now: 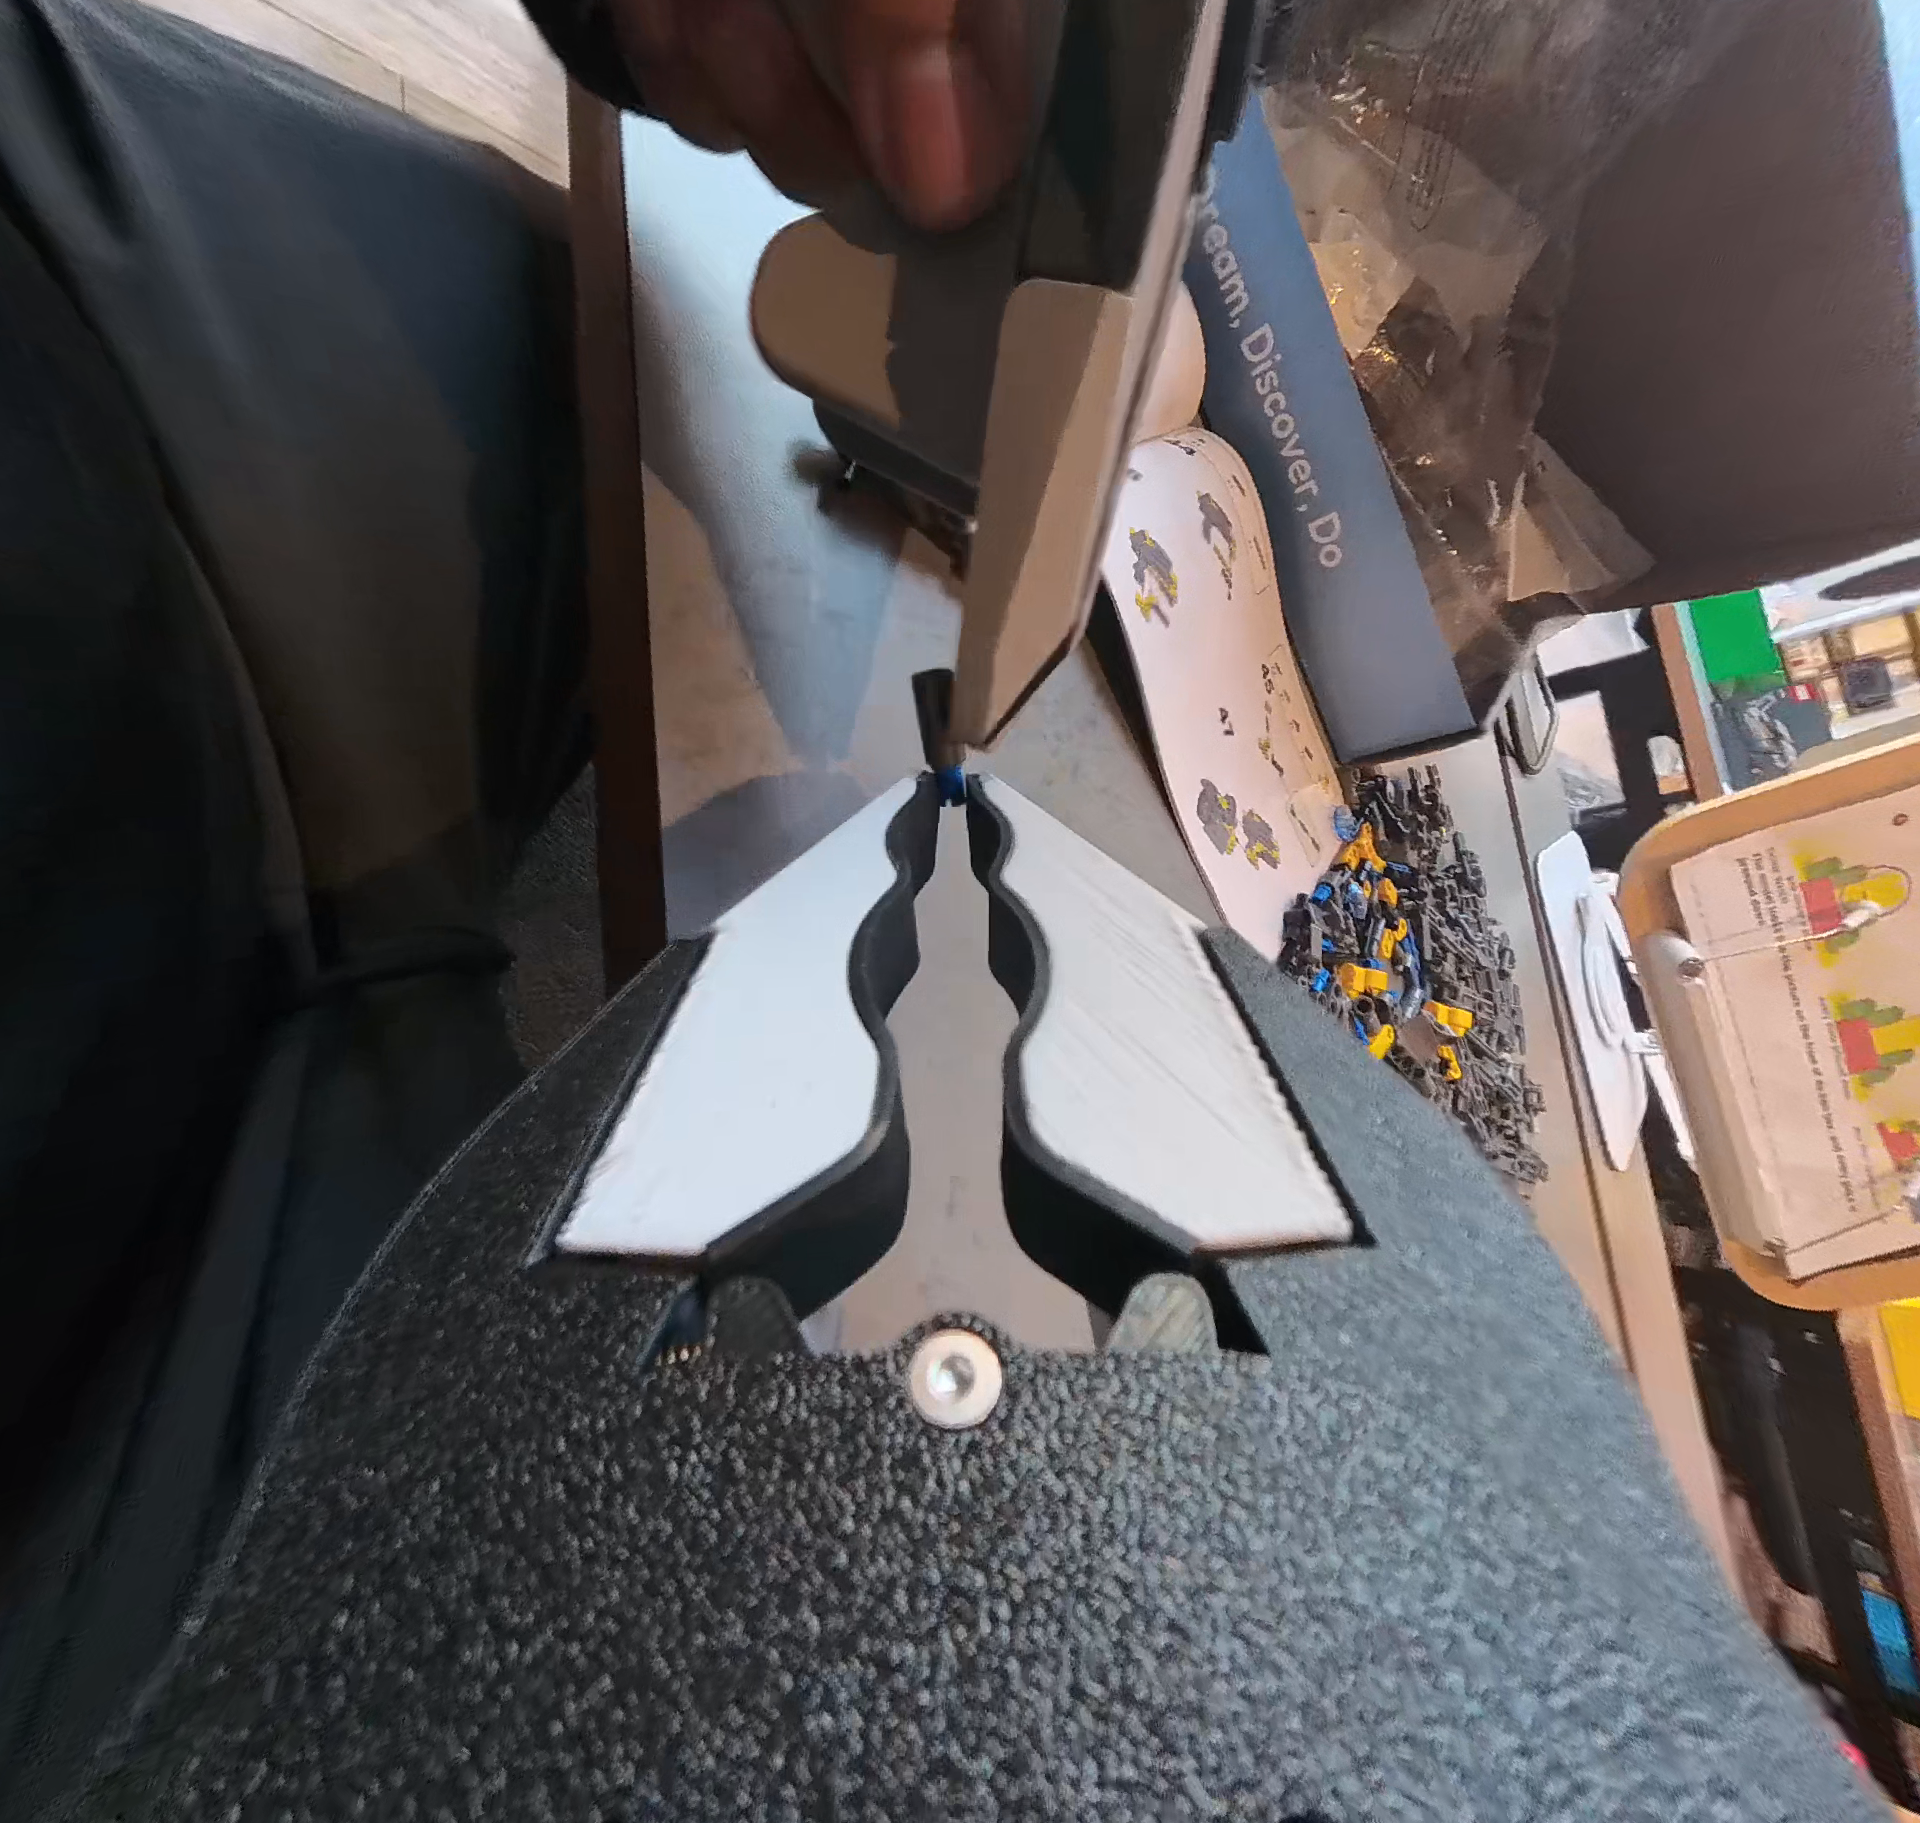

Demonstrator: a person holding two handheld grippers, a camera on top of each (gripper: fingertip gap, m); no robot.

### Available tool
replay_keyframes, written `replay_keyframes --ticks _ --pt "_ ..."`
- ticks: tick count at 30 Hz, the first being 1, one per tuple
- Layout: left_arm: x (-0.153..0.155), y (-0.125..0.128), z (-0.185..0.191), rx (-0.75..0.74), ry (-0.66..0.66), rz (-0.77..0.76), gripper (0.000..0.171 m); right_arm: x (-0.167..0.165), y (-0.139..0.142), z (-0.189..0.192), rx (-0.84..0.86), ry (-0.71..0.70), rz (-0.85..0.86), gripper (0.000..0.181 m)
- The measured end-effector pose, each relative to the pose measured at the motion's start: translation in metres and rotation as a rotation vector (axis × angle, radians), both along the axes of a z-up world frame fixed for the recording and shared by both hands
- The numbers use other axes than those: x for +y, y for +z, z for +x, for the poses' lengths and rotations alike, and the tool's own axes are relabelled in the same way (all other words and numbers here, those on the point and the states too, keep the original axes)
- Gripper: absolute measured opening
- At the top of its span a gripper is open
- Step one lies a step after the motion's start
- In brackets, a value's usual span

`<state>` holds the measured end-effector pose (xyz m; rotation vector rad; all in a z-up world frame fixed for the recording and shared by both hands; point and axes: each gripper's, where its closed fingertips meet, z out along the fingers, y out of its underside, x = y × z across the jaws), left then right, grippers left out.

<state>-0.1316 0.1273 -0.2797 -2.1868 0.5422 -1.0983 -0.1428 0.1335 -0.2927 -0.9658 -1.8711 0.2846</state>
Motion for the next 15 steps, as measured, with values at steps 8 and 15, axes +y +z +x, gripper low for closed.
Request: replay_keyframes --ticks 8,15 --pt "0.006 -0.003 0.0 -0.033 0.014 -0.015 0.0 0.008 -0.007 0.0 -0.017 -0.045 -0.076 0.003" --pt "0.013 -0.004 -0.015 0.032 0.07 0.023 0.0 0.024 -0.008 0.006 -0.011 -0.088 -0.127 0.003"
